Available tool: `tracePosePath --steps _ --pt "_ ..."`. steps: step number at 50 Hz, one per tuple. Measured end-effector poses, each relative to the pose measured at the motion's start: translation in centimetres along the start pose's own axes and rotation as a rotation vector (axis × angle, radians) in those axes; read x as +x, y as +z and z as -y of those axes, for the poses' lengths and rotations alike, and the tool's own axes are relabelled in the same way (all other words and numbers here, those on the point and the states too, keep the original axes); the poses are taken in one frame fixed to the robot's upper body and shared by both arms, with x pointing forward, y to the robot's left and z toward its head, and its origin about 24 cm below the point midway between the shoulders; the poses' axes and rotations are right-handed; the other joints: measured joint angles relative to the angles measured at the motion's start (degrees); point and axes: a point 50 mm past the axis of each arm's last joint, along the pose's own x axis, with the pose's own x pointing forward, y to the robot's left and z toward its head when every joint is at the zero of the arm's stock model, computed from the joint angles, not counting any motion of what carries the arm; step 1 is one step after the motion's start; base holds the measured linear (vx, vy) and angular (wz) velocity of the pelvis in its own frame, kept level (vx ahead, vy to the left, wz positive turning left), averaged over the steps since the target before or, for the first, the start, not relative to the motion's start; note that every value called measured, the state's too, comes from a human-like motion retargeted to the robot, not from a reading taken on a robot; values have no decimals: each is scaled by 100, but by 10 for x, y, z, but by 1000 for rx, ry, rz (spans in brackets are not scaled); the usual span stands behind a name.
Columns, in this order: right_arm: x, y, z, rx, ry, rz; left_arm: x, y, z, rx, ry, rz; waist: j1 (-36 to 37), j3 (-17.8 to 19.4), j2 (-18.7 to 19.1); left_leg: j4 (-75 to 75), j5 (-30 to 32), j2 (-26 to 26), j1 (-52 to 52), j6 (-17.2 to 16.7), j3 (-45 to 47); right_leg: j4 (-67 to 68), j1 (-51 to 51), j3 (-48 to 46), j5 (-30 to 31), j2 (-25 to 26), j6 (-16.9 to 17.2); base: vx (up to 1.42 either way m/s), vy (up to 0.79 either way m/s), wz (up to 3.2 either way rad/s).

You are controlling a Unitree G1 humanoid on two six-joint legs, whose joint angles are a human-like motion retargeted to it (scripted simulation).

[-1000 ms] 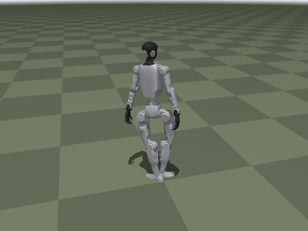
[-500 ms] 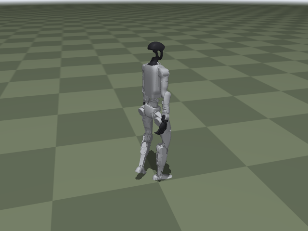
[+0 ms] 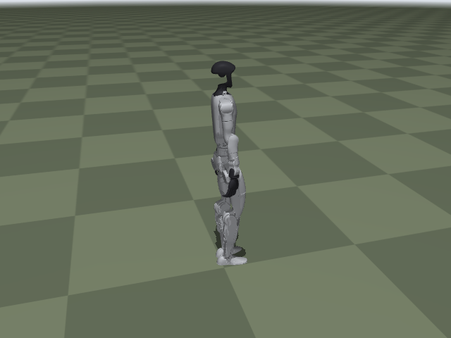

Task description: In place motions

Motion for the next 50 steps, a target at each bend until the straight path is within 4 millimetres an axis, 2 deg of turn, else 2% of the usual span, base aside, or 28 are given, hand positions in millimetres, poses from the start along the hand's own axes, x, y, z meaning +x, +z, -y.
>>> tracePosePath --steps 4,5,8,11,14,23,26,30,33,38,42,46,50 --pt "1 -40 -15 136 99 -185 -2 20 9 8 -46 27 96 -169 89 -24 -55 20 -4 1 169 -136 53 105 16 42 12 9 1 -43" --pt "0 -47 -19 184 130 -210 -3 25 10 17 -56 34 296 -197 104 -40 -82 59 11 -13 369 -162 85 303 5 68 39 4 1 -54" --pt "0 -56 -28 324 187 -215 -4 35 12 64 -66 51 41 -197 117 -18 -83 -13 29 11 103 -192 90 -1 38 20 22 3 -1 46" --pt "2 -54 -32 398 189 -183 -5 38 11 101 -59 52 -86 -215 144 8 -106 -23 35 14 21 -211 97 -89 52 16 16 2 -1 12" --pt "3 -48 -30 392 159 -147 -4 34 11 118 -53 40 -305 -205 194 24 -118 -27 40 16 -89 -193 56 -200 72 33 -22 -2 -1 21" --pt "2 -12 -16 161 123 -43 -1 0 5 109 -7 -55 -862 -138 287 293 -300 25 -44 1 -406 -156 -50 -392 78 154 -168 -6 -3 9" --pt "1 0 -13 115 115 9 -1 -6 3 104 7 -70 -370 -92 224 551 -461 112 -57 -42 -19 -73 -72 157 53 196 -70 -7 -3 -127" --pt "0 10 -11 138 132 67 0 -8 5 111 18 -67 75 94 49 1011 -350 -43 -205 100 -374 33 -43 477 104 125 -31 -4 0 -67" --pt "0 10 -10 151 133 73 1 -11 9 98 18 -60 304 161 55 866 -323 -109 -103 9 -684 79 -10 605 106 198 -56 -5 4 -56" --pt "1 1 -10 168 122 33 3 -23 13 69 2 -69 -108 12 240 506 -215 77 -65 -46 -358 83 -55 356 28 232 -9 2 2 44" --pt "2 -6 -12 264 126 27 2 -12 14 127 15 -64 -252 153 212 437 -157 11 -40 -38 -490 135 -30 144 -3 173 1 -7 6 51" --pt "4 -21 -23 371 172 -5 2 -4 13 195 16 -50 -173 90 188 393 -110 -36 -33 -25 -513 143 -16 19 -21 112 21 6 5 29" --pt "5 -23 -26 449 179 2 1 6 14 235 -11 -43 -143 93 179 384 -87 0 -64 1 -339 170 -24 64 -45 107 45 -1 3 1"
